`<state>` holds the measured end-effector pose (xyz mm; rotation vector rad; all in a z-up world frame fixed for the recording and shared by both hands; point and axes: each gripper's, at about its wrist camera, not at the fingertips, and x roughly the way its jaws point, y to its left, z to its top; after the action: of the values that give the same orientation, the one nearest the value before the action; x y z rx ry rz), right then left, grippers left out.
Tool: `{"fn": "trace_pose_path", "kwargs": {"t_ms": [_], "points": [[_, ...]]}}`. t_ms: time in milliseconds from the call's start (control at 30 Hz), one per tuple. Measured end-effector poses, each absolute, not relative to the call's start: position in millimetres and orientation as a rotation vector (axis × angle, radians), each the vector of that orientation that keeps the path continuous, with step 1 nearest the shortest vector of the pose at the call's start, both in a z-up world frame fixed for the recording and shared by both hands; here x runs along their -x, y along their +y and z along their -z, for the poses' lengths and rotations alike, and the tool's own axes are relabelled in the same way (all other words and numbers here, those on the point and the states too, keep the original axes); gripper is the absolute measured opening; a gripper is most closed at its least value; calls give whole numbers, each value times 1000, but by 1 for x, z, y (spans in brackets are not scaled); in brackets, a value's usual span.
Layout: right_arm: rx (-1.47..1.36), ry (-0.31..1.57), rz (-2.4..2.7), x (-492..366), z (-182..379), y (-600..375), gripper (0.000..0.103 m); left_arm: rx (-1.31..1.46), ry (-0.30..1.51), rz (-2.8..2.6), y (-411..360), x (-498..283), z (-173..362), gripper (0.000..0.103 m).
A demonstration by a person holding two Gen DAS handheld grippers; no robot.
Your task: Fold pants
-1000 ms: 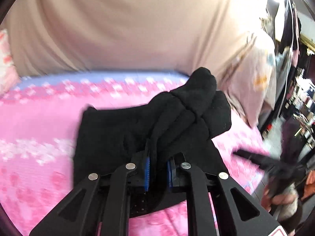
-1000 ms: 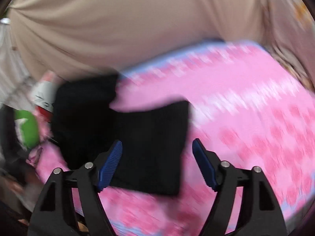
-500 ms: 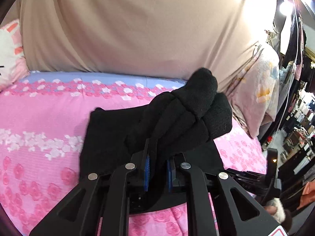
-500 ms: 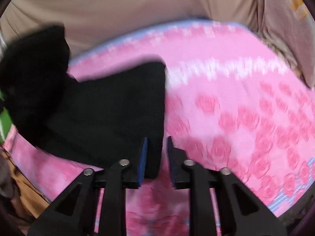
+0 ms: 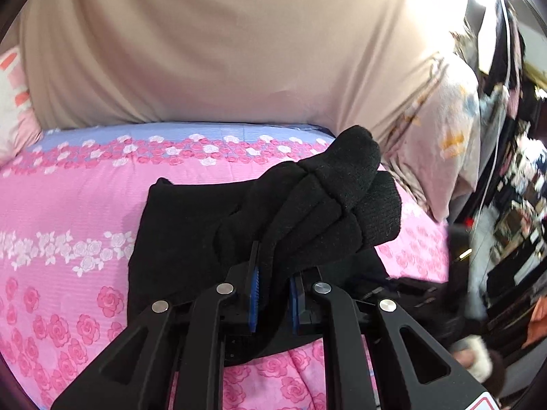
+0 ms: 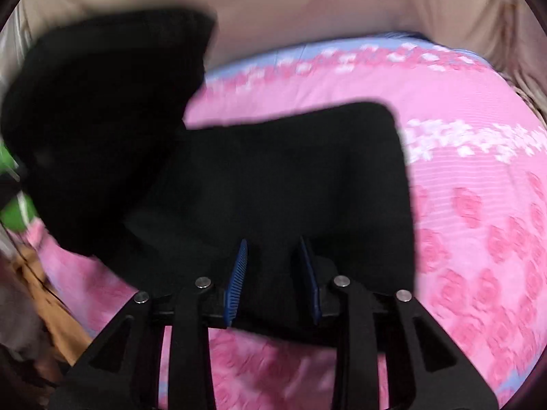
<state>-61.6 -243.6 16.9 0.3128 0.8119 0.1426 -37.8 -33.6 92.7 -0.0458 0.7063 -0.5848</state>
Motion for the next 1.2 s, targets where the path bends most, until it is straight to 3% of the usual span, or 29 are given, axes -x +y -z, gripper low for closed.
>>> {"fn": "trace_pose_path", "kwargs": {"t_ms": [67, 133, 167, 200, 233, 333, 433, 567, 700, 733, 800, 867, 1033, 1100, 1200], "points": [[-326, 746, -84, 81, -35, -267, 36, 39, 704, 616, -46, 39, -92, 11], [-356, 709, -51, 95, -43, -286, 52, 53, 727, 653, -62, 39, -87, 14], [-379, 691, -37, 102, -43, -297, 63, 71, 756, 676, -72, 38, -80, 24], [-400, 686, -30, 105, -42, -303, 64, 73, 782, 695, -81, 38, -73, 44], [-428, 688, -33, 106, -39, -311, 64, 41, 831, 715, -94, 36, -59, 49], [-501, 695, -67, 100, -31, -322, 64, 10, 972, 708, -102, 32, -32, 50], [-557, 706, -173, 87, -29, -306, 66, 70, 914, 704, -71, 44, -45, 51], [-587, 767, -266, 62, -23, -276, 85, 107, 781, 602, -18, 61, -76, 59], [-673, 859, -298, 35, 7, -256, 90, 152, 729, 513, 27, 65, -90, 64], [-649, 854, -282, 32, 11, -250, 89, 159, 719, 483, 38, 64, -91, 64], [-582, 846, -288, 26, 8, -238, 47, 178, 714, 436, 53, 60, -88, 64], [-508, 806, -278, 24, -13, -231, 25, 193, 732, 411, 62, 55, -86, 64], [-290, 599, -201, 51, -95, -236, 21, 196, 726, 417, 63, 58, -87, 65], [-277, 668, -162, 42, -74, -249, 26, 193, 734, 436, 56, 57, -81, 71], [-312, 881, -49, 20, 0, -269, 33, 191, 775, 448, 46, 49, -66, 71]]}}
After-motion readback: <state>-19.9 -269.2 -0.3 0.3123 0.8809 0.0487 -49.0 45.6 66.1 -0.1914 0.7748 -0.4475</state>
